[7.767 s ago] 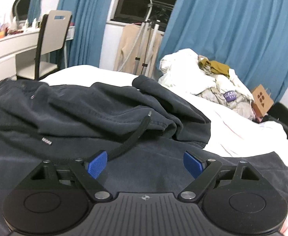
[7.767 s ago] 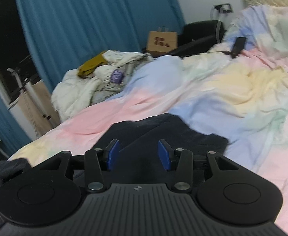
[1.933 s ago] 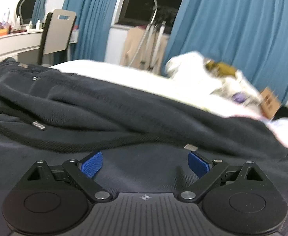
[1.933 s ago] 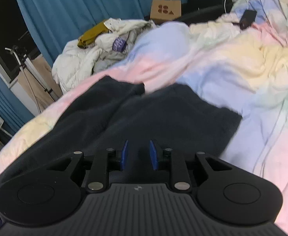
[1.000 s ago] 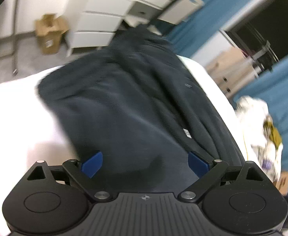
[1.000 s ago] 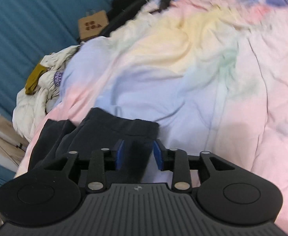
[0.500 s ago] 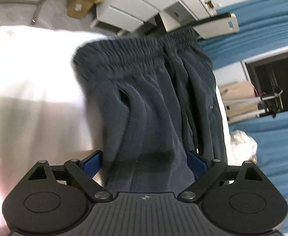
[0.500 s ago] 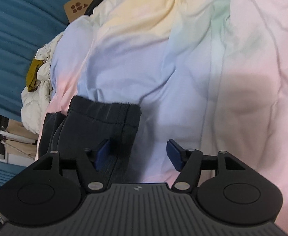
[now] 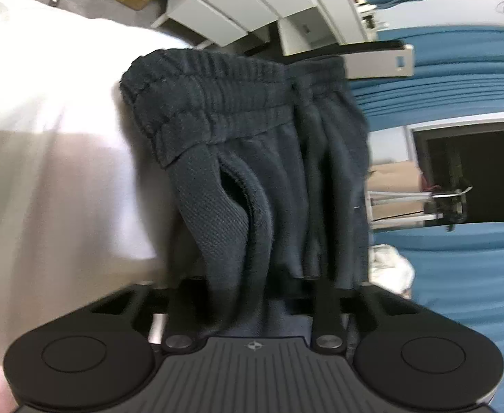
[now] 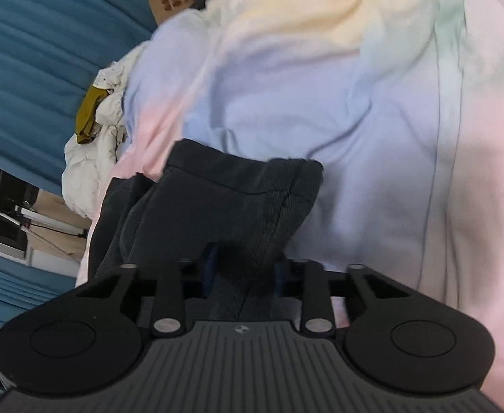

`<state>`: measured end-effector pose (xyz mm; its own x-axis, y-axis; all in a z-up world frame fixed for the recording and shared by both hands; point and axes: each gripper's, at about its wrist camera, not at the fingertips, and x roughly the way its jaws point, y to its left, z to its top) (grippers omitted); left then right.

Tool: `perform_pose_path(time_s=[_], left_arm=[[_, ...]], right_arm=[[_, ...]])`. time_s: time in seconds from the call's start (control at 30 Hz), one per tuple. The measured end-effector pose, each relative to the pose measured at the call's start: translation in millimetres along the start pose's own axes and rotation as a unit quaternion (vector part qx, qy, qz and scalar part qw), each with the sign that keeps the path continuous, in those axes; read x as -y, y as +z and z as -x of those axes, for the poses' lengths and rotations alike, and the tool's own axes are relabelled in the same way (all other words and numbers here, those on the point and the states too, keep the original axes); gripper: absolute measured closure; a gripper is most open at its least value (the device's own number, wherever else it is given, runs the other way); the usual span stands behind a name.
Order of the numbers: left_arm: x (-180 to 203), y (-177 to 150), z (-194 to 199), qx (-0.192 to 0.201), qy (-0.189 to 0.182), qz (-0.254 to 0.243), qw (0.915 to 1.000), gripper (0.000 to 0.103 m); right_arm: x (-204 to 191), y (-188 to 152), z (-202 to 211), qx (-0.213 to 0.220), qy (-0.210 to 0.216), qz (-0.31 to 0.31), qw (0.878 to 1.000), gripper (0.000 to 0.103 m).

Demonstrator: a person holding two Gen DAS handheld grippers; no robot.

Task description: Fold clothes

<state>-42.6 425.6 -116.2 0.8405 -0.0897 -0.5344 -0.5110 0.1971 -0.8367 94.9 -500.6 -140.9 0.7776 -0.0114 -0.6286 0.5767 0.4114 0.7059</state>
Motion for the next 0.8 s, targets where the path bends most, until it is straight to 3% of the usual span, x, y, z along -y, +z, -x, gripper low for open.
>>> perform_pose_path(time_s=[0.07, 0.13, 0.27, 0.47, 0.57, 0.67, 0.8], left_arm=[[5, -2, 5, 0.017, -0.017, -0.017, 0.9996, 0.093], [11, -6, 15, 0.038, -0.035, -0.04, 0.9978, 0.094], [25, -11, 43, 0.063, -0.064, -0.07, 0.9935, 0.096], [36, -8, 92, 0.07, -0.101, -0.097, 0.9877, 0.096], [34, -5, 108, 0.068, -0.112, -0.099, 0.9864, 0.096], [39, 7, 109, 0.056, -0.109, -0.105, 0.9869, 0.096], [81, 29, 80, 0.056, -0.104, -0.125, 0.9851, 0.096]], right_arm=[[-6, -1, 7, 0.022, 0.0, 0.014, 1.0, 0.096], [-6, 0, 15, 0.035, 0.019, 0.009, 0.999, 0.098], [-5, 1, 28, 0.062, 0.063, -0.013, 0.996, 0.098], [-19, -2, 59, 0.103, 0.075, 0.031, 0.991, 0.099], [-20, 1, 75, 0.116, 0.079, 0.025, 0.99, 0.099], [-31, 9, 78, 0.118, 0.076, 0.03, 0.99, 0.099], [-69, 20, 70, 0.127, 0.068, 0.063, 0.988, 0.099]])
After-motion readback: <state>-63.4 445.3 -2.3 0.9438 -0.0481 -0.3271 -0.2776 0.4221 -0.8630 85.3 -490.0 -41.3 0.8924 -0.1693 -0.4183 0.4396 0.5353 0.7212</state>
